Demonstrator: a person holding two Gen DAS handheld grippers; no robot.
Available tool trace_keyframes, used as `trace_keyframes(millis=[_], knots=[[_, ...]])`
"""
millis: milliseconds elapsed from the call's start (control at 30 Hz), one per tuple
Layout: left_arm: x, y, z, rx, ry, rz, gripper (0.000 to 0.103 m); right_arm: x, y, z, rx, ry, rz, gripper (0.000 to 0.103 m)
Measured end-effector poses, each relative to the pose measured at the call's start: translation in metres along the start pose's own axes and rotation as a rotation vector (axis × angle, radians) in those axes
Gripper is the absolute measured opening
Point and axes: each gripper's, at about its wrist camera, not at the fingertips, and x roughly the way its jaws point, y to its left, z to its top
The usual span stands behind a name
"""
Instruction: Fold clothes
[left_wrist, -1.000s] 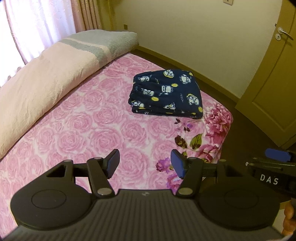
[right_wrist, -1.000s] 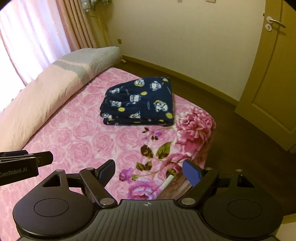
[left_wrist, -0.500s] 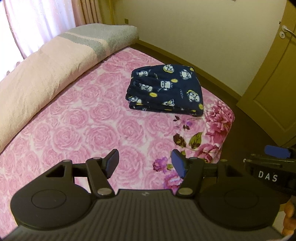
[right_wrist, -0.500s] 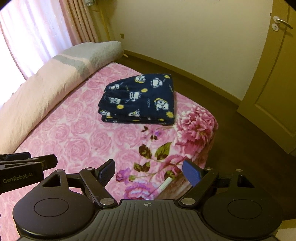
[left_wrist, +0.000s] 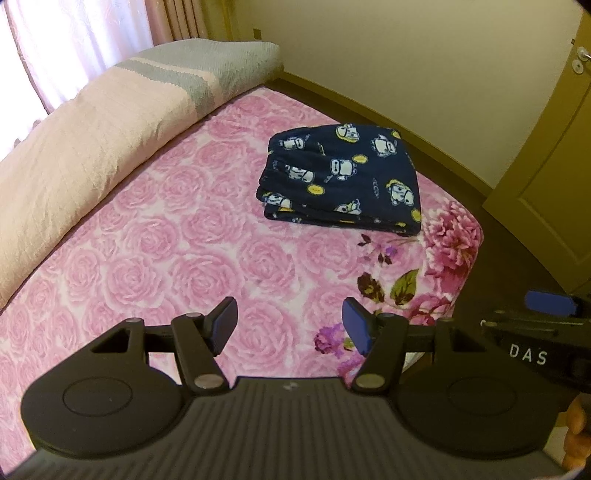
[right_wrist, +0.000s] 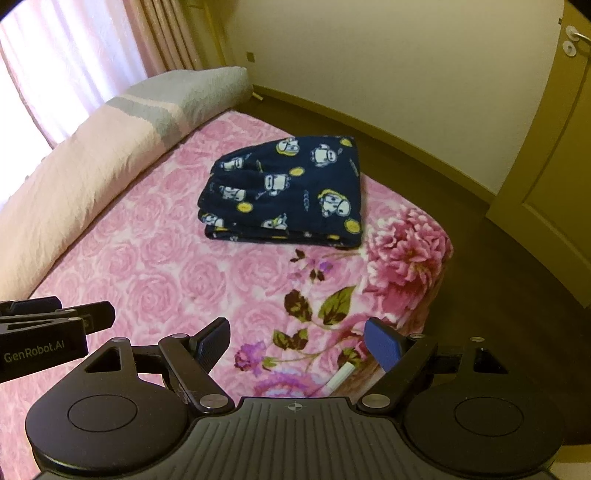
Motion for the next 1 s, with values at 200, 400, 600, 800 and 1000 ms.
trace_keyframes(millis=[200, 400, 600, 800, 1000], knots=[[0.011, 0.001, 0.006, 0.006, 0.02, -0.007, 0.059, 0.014, 0.001, 0.007, 0.0, 0.024, 0.0, 0.083], [0.022, 0.003, 0.013, 0.01, 0.032, -0.011, 0.059, 0.023, 0.002, 0.014, 0.005, 0.036, -0.005, 0.083], [0.03, 0.004, 0.02, 0.021, 0.036, -0.017, 0.059, 0.03, 0.003, 0.02, 0.013, 0.042, -0.012, 0.083], [0.037, 0.005, 0.026, 0.03, 0.038, -0.027, 0.059, 0.037, 0.003, 0.025, 0.02, 0.047, -0.023, 0.083], [0.044, 0.005, 0.03, 0.033, 0.041, -0.037, 0.059, 0.042, 0.004, 0.029, 0.019, 0.049, -0.037, 0.083]])
